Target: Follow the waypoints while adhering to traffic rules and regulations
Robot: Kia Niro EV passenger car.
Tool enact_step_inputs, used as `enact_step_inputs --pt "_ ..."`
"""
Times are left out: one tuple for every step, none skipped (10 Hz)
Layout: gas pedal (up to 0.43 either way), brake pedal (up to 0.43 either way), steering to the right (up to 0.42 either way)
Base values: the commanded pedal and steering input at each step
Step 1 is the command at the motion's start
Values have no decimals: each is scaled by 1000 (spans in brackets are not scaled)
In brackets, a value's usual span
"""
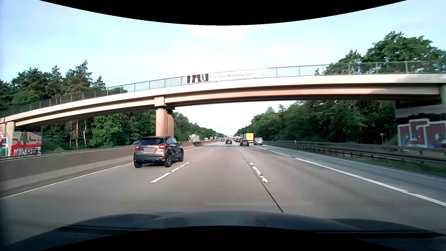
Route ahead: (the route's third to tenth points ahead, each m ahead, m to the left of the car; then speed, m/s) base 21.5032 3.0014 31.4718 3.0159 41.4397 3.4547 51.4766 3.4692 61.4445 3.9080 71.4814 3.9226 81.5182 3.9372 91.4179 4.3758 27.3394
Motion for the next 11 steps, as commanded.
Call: enact_step_inputs --pt "47 0 -2" --pt "47 0 -2" --pt "47 0 -2" --pt "47 0 -2" --pt "47 0 -2" --pt "47 0 -2" --pt "47 0 -2" --pt "47 0 -2" --pt "47 0 -2" --pt "47 0 -2" --pt "47 0 -2"
